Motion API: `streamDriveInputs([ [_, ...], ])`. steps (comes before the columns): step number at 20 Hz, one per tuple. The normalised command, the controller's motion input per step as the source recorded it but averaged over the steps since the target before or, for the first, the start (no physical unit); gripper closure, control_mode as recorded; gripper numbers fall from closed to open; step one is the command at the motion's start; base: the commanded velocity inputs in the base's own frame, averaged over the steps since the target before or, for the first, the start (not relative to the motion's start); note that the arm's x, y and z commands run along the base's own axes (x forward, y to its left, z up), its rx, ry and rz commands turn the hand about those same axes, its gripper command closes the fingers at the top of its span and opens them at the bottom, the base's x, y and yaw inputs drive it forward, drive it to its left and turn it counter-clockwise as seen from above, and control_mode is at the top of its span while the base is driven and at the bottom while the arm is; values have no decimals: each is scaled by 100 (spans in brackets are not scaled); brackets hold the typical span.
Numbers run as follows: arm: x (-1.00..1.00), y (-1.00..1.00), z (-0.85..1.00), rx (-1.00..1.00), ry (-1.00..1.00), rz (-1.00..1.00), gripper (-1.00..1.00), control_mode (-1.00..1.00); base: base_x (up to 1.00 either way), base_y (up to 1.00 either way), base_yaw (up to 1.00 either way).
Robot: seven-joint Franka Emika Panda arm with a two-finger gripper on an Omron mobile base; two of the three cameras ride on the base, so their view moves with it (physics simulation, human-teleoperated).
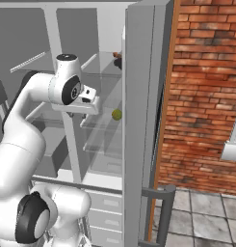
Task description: Take the pear and eggplant from the fridge shelf and place them in the freezer drawer to begin freezing them.
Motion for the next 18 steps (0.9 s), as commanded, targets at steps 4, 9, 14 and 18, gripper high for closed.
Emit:
streamDriveInputs([
  [4, -9, 4, -6, -2, -7, 0, -100, -100, 0, 0, 0],
  [9, -11, -18, 0, 0, -5, 0, -100, -100, 0, 0, 0],
  [14, -41, -13, 8, -3, -44, 0, -100, -100, 0, 0, 0],
  [18, -45, 0, 78, -5, -75, 0, -100, -100, 0, 0, 0],
])
